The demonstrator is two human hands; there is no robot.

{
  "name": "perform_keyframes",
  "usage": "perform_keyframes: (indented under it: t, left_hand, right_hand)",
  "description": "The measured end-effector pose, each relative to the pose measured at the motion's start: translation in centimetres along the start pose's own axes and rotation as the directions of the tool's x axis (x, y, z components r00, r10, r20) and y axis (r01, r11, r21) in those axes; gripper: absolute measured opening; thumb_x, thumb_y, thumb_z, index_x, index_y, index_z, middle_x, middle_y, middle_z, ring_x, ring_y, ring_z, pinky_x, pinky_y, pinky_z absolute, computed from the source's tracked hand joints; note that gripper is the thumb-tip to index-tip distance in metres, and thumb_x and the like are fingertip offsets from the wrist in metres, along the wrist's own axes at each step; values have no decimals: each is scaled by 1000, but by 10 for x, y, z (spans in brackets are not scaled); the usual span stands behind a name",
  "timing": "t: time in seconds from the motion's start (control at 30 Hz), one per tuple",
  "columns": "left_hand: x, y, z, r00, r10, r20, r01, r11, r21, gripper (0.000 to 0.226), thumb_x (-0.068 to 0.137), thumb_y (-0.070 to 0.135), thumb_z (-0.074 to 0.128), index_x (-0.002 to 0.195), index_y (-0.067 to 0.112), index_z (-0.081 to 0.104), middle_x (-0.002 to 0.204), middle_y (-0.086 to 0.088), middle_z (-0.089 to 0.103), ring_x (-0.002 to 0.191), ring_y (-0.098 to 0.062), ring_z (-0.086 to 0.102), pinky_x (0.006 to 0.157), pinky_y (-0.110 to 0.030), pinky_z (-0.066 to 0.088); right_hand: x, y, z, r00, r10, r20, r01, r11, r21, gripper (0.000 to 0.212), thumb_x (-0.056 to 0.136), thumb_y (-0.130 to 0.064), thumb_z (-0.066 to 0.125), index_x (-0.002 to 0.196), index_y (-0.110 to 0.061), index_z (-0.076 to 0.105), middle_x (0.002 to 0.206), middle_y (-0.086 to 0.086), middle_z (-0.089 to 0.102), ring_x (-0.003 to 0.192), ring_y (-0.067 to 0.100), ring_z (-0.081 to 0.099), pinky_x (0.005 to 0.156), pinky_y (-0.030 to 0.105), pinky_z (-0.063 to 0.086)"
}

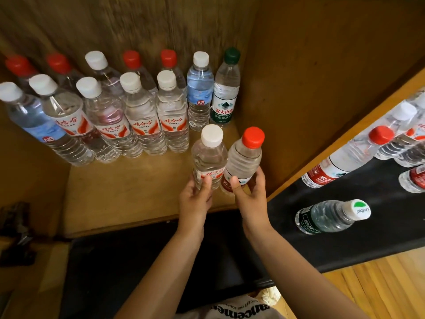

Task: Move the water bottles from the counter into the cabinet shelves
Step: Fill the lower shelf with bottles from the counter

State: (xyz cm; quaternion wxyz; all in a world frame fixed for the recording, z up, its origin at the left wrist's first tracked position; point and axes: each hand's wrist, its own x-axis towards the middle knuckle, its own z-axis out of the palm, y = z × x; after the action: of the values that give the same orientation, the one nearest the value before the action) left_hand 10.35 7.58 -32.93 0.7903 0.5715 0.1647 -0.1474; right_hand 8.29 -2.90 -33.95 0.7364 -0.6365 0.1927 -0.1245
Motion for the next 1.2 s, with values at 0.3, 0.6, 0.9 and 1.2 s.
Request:
perform_keyframes:
  t: [0.3, 0.6, 0.9, 1.2]
  left_hand:
    - [53, 25, 28, 995, -47, -92, 43, 998, -39, 18, 90, 29, 56, 104, 19, 56, 107, -3, 64, 105, -22, 61, 84, -29, 50]
    - [99, 43, 54, 974, -123, -190, 75, 967, -243, 9, 88, 28, 60, 88, 20, 57, 98, -4, 65, 101, -24, 61, 84, -33, 50]
    - [115, 50, 55, 959, -253, -131, 183, 899, -398, 63, 86, 45, 52, 138, 14, 36, 131, -12, 56, 116, -26, 56, 72, -28, 49]
    - [115, 46, 58, 963, -255, -86, 185, 858, -479, 59, 88, 40, 50, 138, 12, 36, 134, -14, 54, 122, -27, 53, 96, -37, 44]
  right_hand:
    - [61, -7, 18, 996, 62, -63, -65, 997, -38, 63, 83, -13, 67, 138, -20, 37, 131, -1, 53, 121, 14, 50, 105, 36, 41]
    - [114, -23, 36, 995, 89, -51, -97, 981, -168, 61, 87, -14, 62, 141, -15, 34, 139, 9, 48, 128, 25, 44, 108, 39, 36]
    - [134, -33, 47, 990, 122, 64, -104, 967, -233, 59, 92, -17, 53, 145, -19, 27, 144, 8, 42, 133, 25, 39, 110, 43, 32]
    - [134, -27, 47, 990, 84, 115, -38, 936, -350, 66, 95, -20, 48, 148, -14, 9, 150, 10, 33, 137, 26, 32, 113, 40, 27]
